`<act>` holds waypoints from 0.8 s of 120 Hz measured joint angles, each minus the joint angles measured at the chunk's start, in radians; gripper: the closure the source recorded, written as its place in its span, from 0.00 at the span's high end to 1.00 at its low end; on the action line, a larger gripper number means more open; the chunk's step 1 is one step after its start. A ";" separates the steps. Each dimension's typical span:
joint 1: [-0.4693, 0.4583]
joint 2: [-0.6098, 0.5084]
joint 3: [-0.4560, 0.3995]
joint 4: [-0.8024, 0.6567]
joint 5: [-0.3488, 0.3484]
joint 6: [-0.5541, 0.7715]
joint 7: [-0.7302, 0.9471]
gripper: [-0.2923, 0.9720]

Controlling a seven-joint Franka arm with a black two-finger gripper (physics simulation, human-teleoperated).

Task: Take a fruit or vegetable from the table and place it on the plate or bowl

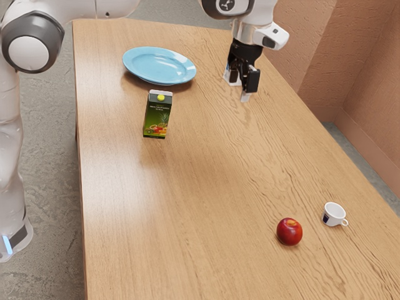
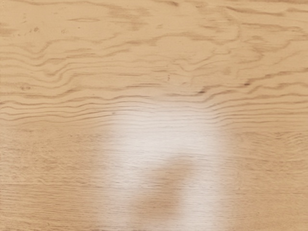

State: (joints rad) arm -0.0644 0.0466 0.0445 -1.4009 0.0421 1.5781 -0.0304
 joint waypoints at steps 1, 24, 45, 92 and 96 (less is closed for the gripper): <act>0.000 0.000 0.000 0.000 0.000 0.000 0.000 0.77; 0.001 0.003 0.000 0.000 -0.016 -0.005 -0.005 0.77; 0.053 0.031 -0.127 0.026 -0.025 0.007 -0.007 0.77; -0.052 0.100 -0.226 0.037 0.037 0.056 -0.010 0.77; -0.053 0.101 -0.226 0.037 0.040 0.058 -0.011 0.77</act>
State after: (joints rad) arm -0.1173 0.1473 -0.1811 -1.3641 0.0819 1.6359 -0.0411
